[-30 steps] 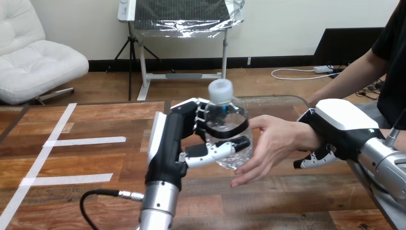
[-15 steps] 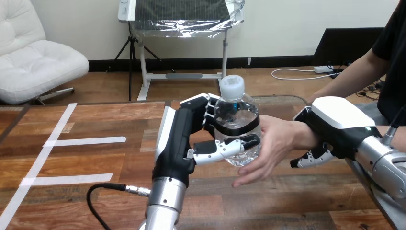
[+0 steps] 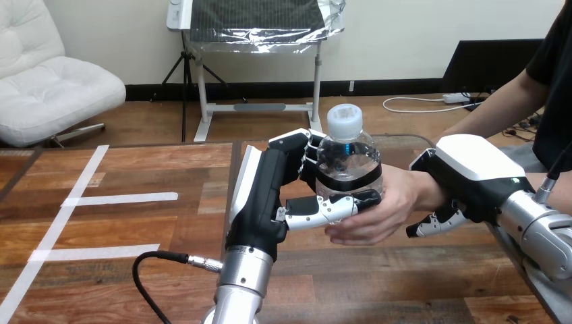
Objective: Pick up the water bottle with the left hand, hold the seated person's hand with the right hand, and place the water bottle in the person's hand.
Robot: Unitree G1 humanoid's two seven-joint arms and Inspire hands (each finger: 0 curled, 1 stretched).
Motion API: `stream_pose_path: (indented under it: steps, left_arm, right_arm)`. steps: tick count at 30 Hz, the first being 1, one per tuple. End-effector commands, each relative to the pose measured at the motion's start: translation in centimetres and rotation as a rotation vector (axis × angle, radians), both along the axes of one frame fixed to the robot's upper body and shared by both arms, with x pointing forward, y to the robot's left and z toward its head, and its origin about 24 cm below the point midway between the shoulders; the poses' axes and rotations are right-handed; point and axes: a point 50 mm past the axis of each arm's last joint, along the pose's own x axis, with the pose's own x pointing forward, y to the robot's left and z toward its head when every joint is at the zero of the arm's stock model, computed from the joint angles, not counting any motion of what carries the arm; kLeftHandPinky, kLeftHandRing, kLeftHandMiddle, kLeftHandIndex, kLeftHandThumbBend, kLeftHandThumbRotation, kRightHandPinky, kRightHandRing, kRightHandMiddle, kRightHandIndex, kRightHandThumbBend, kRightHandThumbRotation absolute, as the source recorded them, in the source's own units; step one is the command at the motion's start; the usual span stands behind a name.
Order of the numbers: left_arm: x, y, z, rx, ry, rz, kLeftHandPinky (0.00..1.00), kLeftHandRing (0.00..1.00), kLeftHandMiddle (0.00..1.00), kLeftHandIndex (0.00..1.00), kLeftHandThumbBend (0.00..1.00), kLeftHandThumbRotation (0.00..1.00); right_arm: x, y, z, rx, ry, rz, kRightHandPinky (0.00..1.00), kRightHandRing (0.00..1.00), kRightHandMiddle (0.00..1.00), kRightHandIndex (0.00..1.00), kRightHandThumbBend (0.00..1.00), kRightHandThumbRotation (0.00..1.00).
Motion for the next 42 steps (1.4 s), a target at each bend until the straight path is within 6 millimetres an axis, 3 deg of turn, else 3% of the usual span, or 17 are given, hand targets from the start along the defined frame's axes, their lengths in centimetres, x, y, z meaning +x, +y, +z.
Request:
stream_pose_path:
  steps: [1, 16, 42]
  left_arm:
    - [0.72, -3.15, 4.13, -0.119, -0.130, -0.058, 0.36, 0.38, 0.42, 0.46, 0.68, 0.00]
    - [0.50, -4.03, 4.05, -0.129, -0.122, -0.089, 0.33, 0.38, 0.43, 0.46, 0.67, 0.00]
    - [0.40, -3.89, 3.80, -0.132, -0.115, -0.092, 0.33, 0.38, 0.42, 0.45, 0.66, 0.00]
  right_arm:
    - [0.72, -1.48, 1.91, -0.007, -0.074, -0.067, 0.15, 0.21, 0.28, 0.32, 0.77, 0.00]
    - [0.63, -1.35, 2.25, 0.002, -0.073, -0.070, 0.15, 0.21, 0.28, 0.31, 0.74, 0.00]
    - [0.61, -1.48, 1.95, 0.008, -0.074, -0.074, 0.15, 0.21, 0.28, 0.32, 0.74, 0.00]
